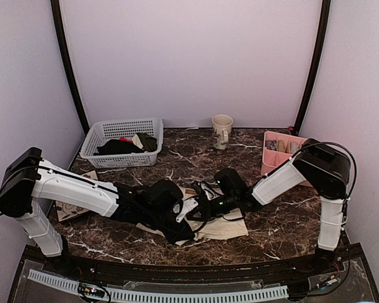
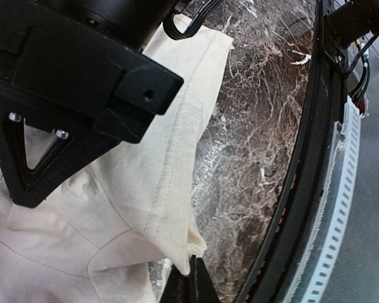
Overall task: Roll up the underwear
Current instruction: Adjust the underwear at the center of the board.
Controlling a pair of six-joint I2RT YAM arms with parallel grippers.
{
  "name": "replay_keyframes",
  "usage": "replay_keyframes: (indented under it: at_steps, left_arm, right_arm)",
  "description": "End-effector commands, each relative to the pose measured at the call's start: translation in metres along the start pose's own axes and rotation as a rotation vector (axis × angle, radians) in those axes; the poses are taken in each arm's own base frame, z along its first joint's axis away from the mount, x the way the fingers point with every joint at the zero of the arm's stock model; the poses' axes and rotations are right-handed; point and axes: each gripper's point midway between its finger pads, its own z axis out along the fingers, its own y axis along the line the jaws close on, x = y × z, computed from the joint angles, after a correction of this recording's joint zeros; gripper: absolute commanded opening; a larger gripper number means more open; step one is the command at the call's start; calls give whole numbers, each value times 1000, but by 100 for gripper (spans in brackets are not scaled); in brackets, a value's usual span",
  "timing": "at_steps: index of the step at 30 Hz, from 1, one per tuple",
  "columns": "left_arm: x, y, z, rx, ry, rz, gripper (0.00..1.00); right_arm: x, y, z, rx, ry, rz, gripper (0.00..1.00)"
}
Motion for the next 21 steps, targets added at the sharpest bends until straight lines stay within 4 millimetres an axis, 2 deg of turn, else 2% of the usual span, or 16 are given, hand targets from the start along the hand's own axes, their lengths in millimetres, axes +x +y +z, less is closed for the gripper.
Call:
replay_keyframes:
  at_steps: [1,4,13,16,19,21]
  left_arm:
    - [0,-18,-17,44,84,-287,0]
    - [7,-13,-21,-13,185,-381,0]
    - [53,13,-22,-233,465,-602,0]
    - [65,18,-20,-275,509,-632,0]
    - [59,12,-13,-223,485,-616,1]
    - [44,5,-12,-168,432,-579,10]
  right_arm:
    - [23,-49,-1,162,52,66,10]
    - [21,-54,-3,182,46,66,10]
    - [20,-60,-7,217,58,41,9]
    - [20,-60,-9,223,57,31,9]
    - [15,-50,-11,202,49,9,9]
    - [5,-34,-15,174,30,-23,10]
